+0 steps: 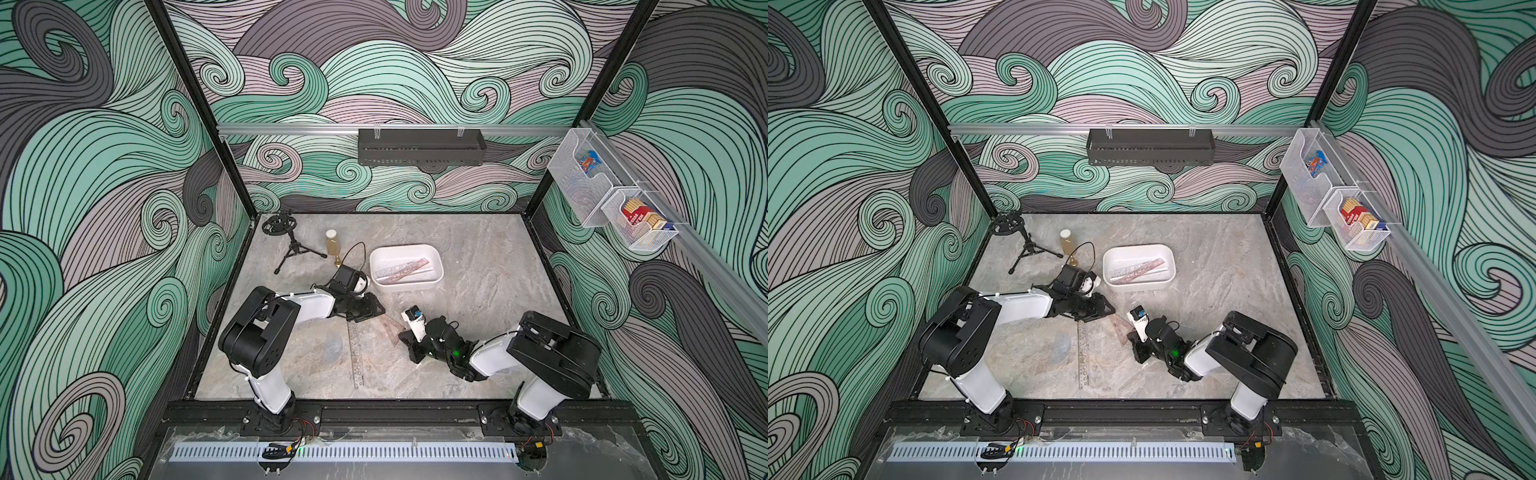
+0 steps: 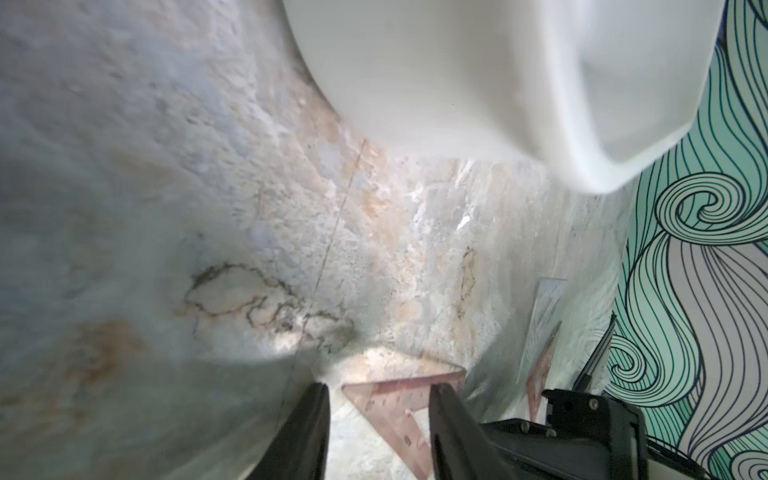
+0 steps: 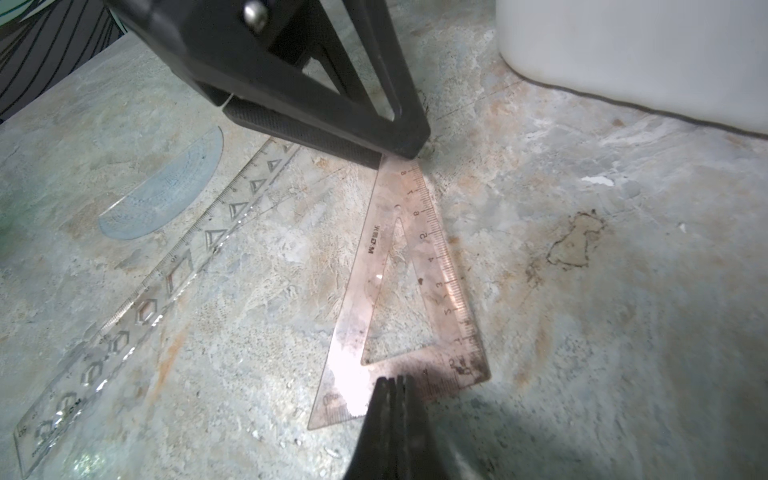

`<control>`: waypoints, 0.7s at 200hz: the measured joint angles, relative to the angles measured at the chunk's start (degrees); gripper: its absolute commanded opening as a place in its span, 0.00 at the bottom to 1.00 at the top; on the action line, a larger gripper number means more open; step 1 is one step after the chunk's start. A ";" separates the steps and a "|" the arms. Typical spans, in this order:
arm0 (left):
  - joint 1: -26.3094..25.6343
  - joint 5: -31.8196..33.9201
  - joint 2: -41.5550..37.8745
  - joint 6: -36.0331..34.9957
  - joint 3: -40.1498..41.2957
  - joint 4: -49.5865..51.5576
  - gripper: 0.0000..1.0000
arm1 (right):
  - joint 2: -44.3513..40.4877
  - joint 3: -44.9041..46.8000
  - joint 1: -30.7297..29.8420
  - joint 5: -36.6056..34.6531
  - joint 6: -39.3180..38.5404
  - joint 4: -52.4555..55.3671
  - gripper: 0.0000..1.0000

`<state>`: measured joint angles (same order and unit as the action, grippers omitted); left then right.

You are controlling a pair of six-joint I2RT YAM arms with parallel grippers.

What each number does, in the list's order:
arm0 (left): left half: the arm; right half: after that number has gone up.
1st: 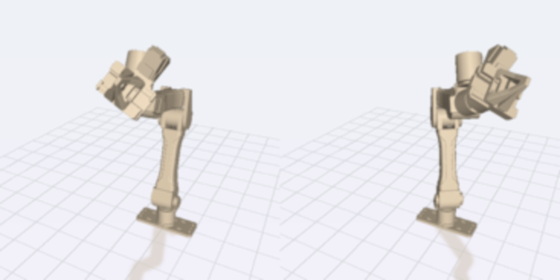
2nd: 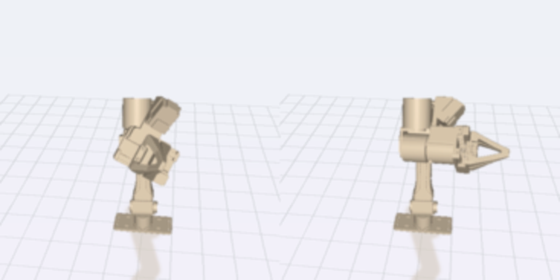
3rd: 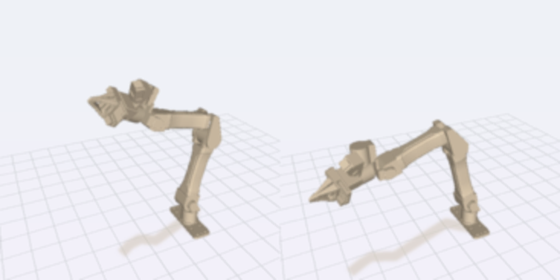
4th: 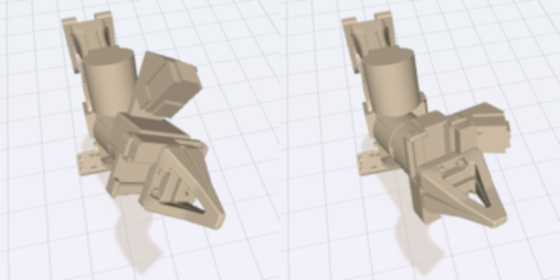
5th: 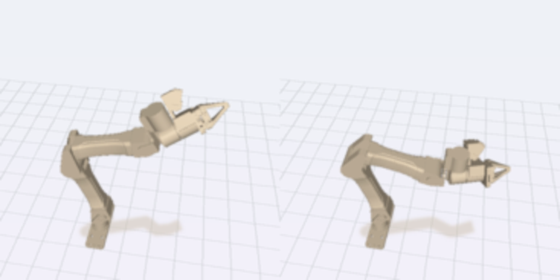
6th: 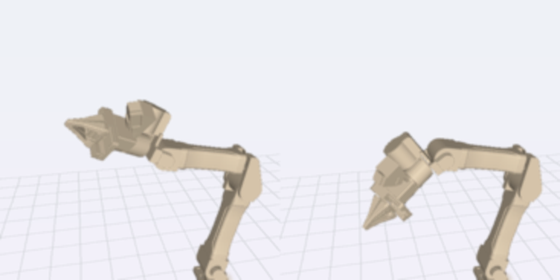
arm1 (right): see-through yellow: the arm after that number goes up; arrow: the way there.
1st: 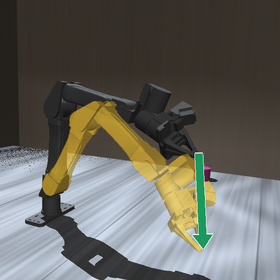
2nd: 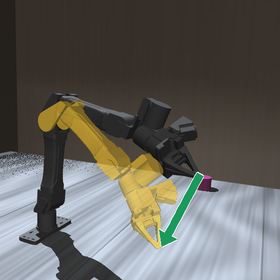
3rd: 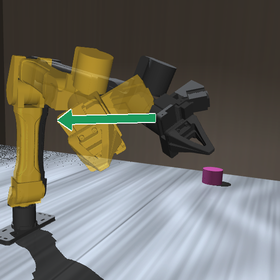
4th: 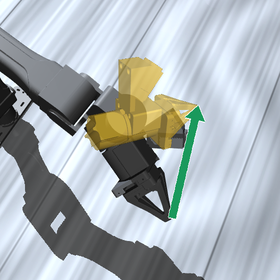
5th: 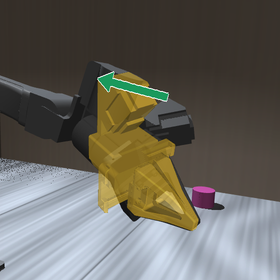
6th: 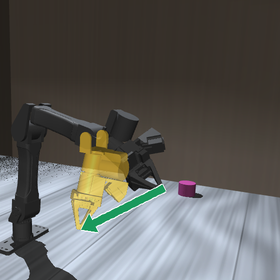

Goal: Put the scattered rulers into the storage box
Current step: Pick up the ruler from the center of the board.

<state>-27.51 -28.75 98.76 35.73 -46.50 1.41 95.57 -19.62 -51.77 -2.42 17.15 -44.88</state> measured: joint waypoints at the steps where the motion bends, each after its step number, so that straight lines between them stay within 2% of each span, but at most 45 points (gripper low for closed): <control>1: -0.02 0.00 0.02 0.02 0.00 -0.02 0.42 | 0.00 0.00 0.00 0.00 0.00 0.00 0.00; 51: -0.61 -0.20 1.09 0.02 -0.79 -0.24 0.35 | 0.02 0.00 0.00 0.09 0.02 -0.02 0.00; 89: -1.16 -0.22 2.43 0.35 -1.68 -0.33 0.23 | 0.02 0.00 0.00 0.13 0.04 -0.02 0.00; 140: -1.20 -0.98 2.73 0.44 -1.81 -1.25 0.00 | 0.00 0.00 0.04 0.17 0.07 -0.02 0.00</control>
<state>-28.71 -29.74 101.49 36.16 -48.31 0.16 95.57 -19.62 -51.72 -2.24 17.21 -44.91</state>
